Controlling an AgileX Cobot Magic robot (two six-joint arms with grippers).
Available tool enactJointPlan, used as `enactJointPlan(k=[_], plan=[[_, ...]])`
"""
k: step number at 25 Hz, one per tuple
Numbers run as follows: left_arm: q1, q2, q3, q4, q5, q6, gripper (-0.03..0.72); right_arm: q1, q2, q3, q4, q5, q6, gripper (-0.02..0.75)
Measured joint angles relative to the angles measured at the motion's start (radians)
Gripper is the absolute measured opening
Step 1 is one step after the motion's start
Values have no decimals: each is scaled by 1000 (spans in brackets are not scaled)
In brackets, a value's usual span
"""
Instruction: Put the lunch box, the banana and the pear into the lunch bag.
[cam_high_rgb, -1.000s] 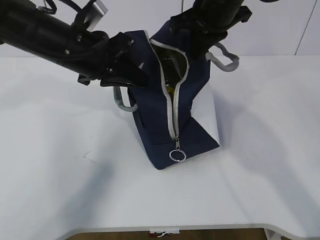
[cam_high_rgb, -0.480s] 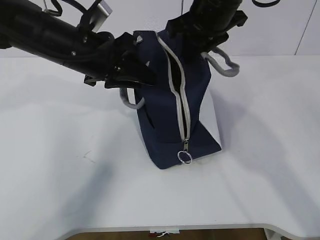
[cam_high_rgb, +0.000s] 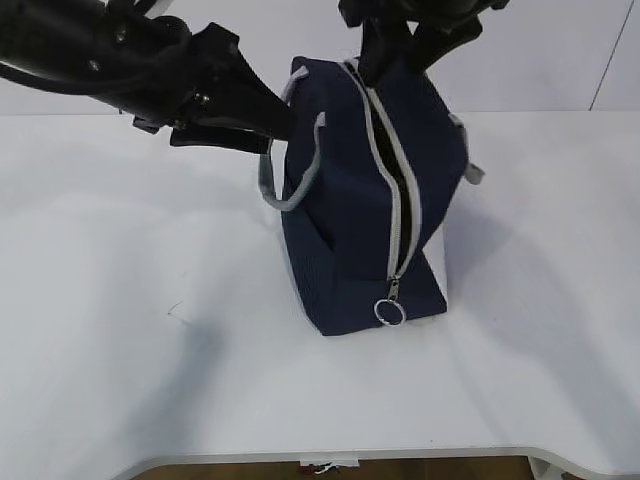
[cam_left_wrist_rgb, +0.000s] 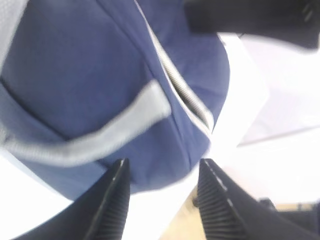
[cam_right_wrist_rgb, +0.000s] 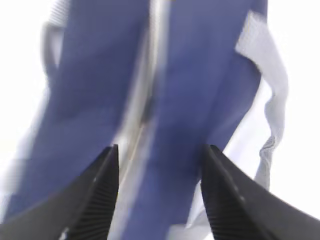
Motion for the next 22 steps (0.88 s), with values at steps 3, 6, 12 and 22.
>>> enactJointPlan(k=[3, 6, 12, 22], plan=[[0, -16, 0, 4, 53, 0, 340, 0, -38, 0, 1, 0, 0, 428], [0, -24, 0, 18, 136, 0, 340, 0, -85, 0, 10, 0, 0, 428], [0, -33, 0, 133, 287, -26, 340, 0, -232, 42, 70, 0, 0, 428], [-4, -105, 0, 471, 309, -321, 323, 0, -502, 348, 147, 0, -12, 428]])
